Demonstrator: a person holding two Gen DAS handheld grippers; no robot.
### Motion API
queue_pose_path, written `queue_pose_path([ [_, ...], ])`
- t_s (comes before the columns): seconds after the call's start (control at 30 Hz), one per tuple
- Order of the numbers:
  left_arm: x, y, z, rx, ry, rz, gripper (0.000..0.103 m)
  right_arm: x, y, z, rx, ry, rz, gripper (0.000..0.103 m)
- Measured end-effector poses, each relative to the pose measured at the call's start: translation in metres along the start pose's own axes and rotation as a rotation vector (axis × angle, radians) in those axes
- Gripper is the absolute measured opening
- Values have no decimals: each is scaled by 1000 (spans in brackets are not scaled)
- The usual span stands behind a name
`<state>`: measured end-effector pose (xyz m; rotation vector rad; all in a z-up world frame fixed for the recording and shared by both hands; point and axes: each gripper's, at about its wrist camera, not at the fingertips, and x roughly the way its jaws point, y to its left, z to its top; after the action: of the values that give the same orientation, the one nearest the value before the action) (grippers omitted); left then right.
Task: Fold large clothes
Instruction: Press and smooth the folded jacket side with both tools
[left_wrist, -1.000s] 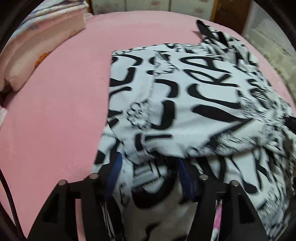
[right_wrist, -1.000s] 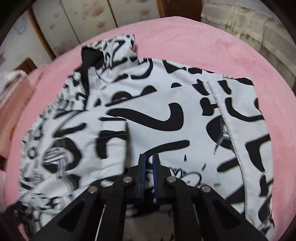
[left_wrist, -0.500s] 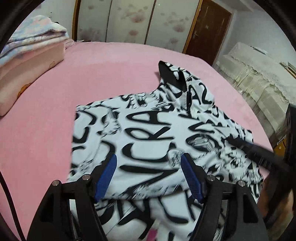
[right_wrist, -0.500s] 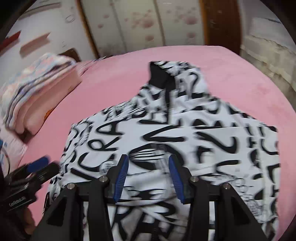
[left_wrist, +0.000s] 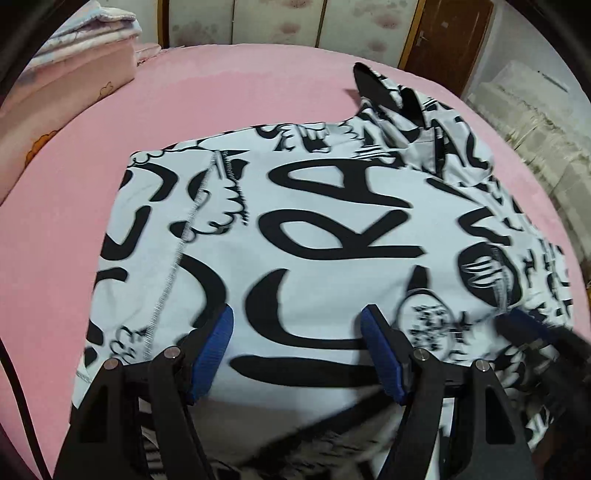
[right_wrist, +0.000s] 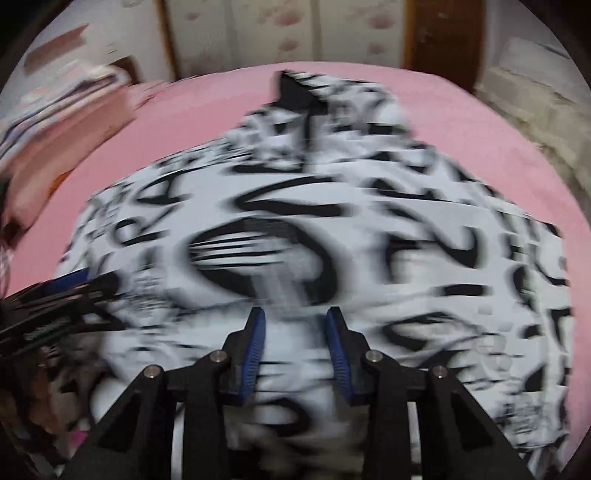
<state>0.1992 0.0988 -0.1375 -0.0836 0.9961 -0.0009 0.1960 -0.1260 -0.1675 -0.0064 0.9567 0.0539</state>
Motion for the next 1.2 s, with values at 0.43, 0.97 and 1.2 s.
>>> queue_pose_path([
  [0.43,25,23,22,28,5,79,76,14,-81,-5,177,33,-102,35],
  [0.97,23,20,39,21,58,91,80,-15,-90,0,217,35,-67,37],
  [1.2,-12,20,41,13,35,56,80,-48,-90,4,208,5,-48,37],
])
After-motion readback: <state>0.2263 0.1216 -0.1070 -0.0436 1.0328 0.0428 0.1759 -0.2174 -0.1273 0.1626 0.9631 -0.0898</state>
